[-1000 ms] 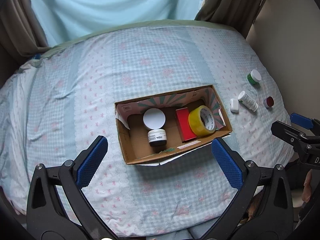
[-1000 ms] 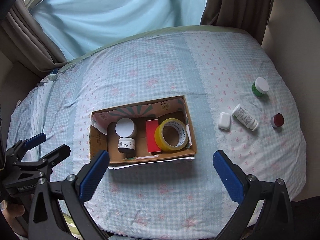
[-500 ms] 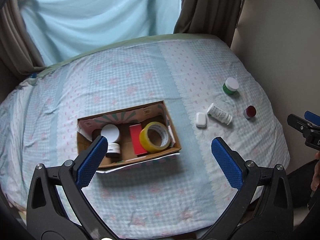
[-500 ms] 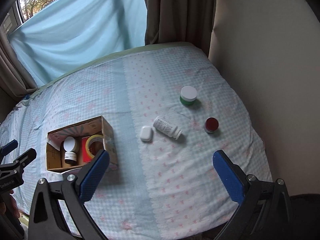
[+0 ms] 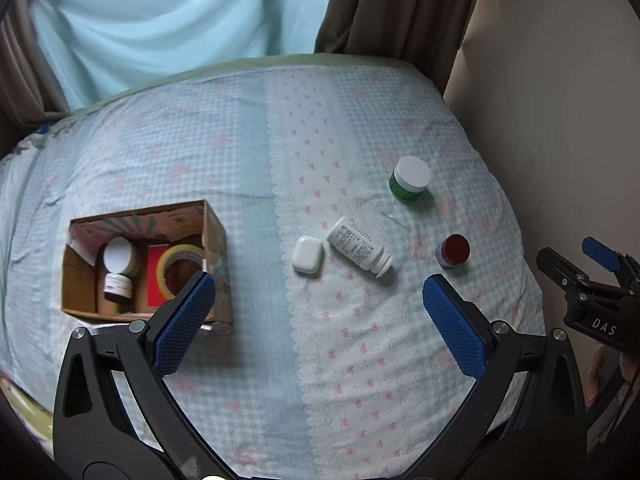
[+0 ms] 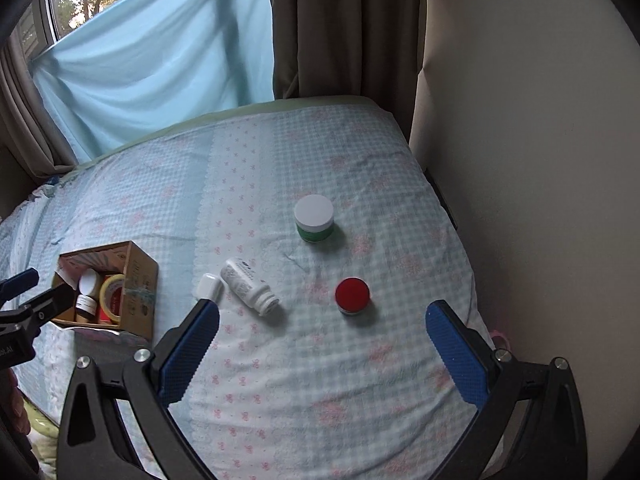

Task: Organize rigid objects
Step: 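Move both tools back toward the remaining items on the bed, then grasp white pill bottle with left tool while right tool grasps red-lid jar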

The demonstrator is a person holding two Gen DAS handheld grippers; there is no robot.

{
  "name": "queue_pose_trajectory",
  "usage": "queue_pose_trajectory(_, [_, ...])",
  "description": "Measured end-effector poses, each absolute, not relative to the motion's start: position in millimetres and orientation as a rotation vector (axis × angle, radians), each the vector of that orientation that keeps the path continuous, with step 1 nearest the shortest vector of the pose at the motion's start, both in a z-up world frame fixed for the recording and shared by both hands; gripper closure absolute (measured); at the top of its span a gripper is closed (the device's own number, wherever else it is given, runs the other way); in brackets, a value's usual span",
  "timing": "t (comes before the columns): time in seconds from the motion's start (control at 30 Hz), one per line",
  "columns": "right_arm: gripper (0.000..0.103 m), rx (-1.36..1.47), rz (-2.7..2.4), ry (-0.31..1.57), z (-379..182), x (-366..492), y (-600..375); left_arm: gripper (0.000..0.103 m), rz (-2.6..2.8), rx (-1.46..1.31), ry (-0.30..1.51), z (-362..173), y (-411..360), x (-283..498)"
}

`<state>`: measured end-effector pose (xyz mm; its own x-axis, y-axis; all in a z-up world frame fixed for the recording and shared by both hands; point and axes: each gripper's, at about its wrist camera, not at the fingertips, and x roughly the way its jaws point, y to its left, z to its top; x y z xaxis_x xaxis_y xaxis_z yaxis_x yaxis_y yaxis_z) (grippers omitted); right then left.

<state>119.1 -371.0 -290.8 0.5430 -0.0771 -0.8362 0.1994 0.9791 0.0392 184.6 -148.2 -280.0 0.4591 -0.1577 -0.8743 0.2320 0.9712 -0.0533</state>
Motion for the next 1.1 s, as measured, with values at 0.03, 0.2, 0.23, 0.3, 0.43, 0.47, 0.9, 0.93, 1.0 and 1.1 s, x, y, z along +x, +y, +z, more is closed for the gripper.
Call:
queue_pose_trajectory(0.03, [0.0, 0.148, -0.162, 0.977, -300.0, 121.0, -376.3, 0.0, -0.243, 0.071, 1.08, -291.2, -153.8, 189.6])
queue_pose_trajectory(0.2, [0.0, 0.159, -0.195, 0.979, -348.1, 134.9, -394.5, 0.0, -0.236, 0.014, 1.164, -354.0, -178.8, 219.7])
queue_pose_trajectory(0.23, [0.0, 0.162, -0.197, 0.983, -357.2, 137.8, -397.8, 0.0, -0.229, 0.001, 1.184, -367.0, -182.8, 225.8])
queue_pose_trajectory(0.3, [0.0, 0.18, -0.189, 0.996, -376.4, 142.9, -402.5, 0.0, -0.213, -0.024, 1.211, -391.1, -189.8, 237.0])
queue_pose_trajectory(0.43, [0.0, 0.197, -0.198, 1.005, -412.9, 154.3, -407.9, 0.0, -0.169, -0.086, 1.262, -441.1, -201.8, 260.9])
queue_pose_trajectory(0.47, [0.0, 0.193, -0.201, 0.997, -421.7, 156.8, -408.7, 0.0, -0.161, -0.109, 1.273, -453.5, -204.4, 266.6])
queue_pose_trajectory(0.9, [0.007, 0.142, -0.249, 0.944, -512.7, 182.8, -408.9, 0.016, -0.08, -0.222, 1.291, -547.2, -228.8, 311.2])
queue_pose_trajectory(0.93, [0.007, 0.152, -0.251, 0.94, -514.0, 183.9, -409.4, 0.017, -0.078, -0.23, 1.292, -548.4, -229.1, 312.7])
queue_pose_trajectory(1.0, [0.012, 0.154, -0.262, 0.931, -516.5, 186.5, -409.4, 0.023, -0.076, -0.235, 1.303, -551.7, -230.9, 316.6])
queue_pose_trajectory(1.1, [0.023, 0.144, -0.264, 0.942, -522.2, 192.1, -407.6, 0.031, -0.06, -0.228, 1.317, -557.4, -233.9, 323.3])
